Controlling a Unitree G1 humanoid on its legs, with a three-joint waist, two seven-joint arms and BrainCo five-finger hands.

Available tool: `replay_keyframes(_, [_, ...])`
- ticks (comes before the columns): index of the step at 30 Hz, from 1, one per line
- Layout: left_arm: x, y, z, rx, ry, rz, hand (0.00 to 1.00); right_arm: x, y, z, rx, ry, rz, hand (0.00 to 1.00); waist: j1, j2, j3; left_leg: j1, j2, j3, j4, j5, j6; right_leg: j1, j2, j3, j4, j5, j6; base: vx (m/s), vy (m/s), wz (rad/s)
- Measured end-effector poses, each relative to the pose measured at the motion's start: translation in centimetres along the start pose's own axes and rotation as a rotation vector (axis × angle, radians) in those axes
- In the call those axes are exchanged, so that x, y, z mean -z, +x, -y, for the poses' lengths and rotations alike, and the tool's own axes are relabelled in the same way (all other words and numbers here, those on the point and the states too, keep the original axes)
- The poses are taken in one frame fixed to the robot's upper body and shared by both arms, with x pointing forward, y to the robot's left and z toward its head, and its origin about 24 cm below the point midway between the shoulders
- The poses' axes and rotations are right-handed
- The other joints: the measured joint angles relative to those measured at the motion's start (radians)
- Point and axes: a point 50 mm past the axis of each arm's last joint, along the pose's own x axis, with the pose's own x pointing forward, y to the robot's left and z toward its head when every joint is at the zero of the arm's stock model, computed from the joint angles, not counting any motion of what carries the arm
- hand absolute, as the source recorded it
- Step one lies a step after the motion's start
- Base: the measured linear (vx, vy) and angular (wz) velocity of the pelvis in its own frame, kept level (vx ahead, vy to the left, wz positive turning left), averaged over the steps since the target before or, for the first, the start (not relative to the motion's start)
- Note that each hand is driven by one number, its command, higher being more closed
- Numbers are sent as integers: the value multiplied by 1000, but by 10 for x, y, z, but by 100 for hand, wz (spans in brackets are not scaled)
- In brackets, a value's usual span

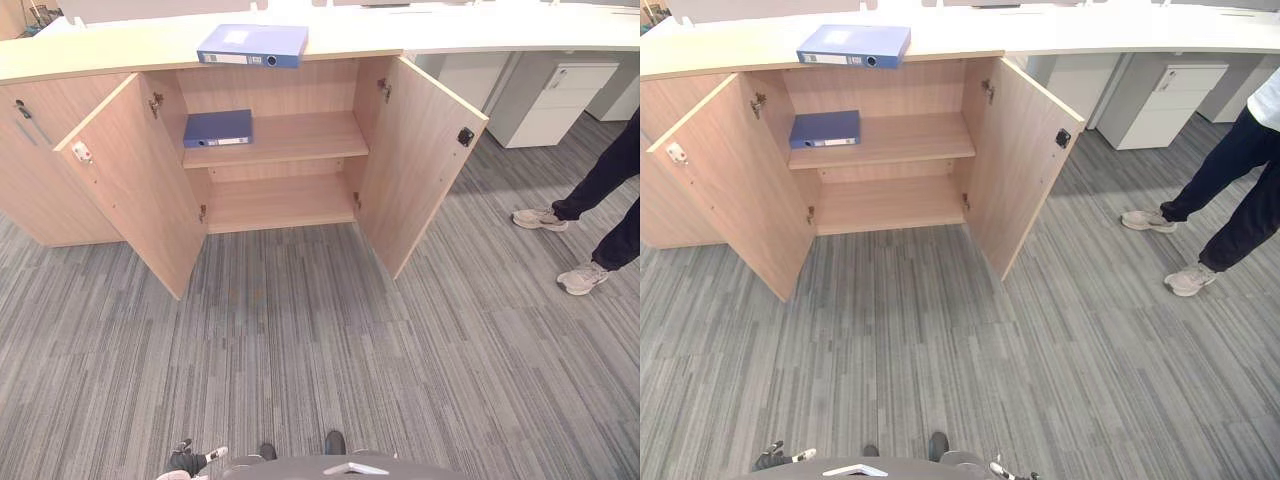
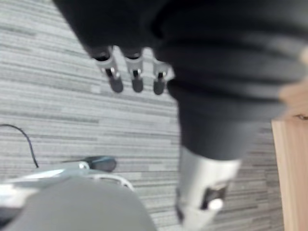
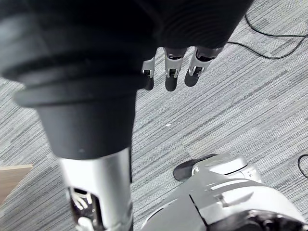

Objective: Walk over to the cabinet, pick up the folder, carry it to the office cabinet, place the folder inside the office cabinet, then close the office cabinet door

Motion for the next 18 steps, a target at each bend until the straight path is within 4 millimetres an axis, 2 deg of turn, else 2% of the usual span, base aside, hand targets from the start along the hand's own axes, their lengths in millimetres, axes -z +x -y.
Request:
replay_keyframes(2, [-6, 1, 1, 4, 0, 15, 0, -1, 1, -2, -2, 0, -6, 0, 1, 0, 3, 16, -2, 1, -7, 2, 4, 12, 0, -1, -15, 0, 1, 130, 36, 1])
replay_keyframes(5, [-15, 3, 2, 5, -7, 42, 0, -14, 3, -10, -21, -27, 29, 0, 2, -9, 17, 28, -5, 2, -17, -1, -1, 30, -2, -5, -35, 2, 4, 100, 26, 0])
replay_keyframes(8, [-17, 4, 3, 6, -7, 48, 0, -20, 3, -17, -34, -20, 45, 0, 4, -10, 26, 53, -6, 8, -16, -11, -16, 54, -5, -5, -35, -3, 12, 52, 28, -3])
replay_keyframes(18, [-16, 3, 5, 12, -10, 46, 0, -24, 4, -19, -38, -30, 55, 0, 5, -12, 28, 54, -9, 13, -19, -13, -16, 53, -9, -5, -36, -5, 18, -53, -5, 0])
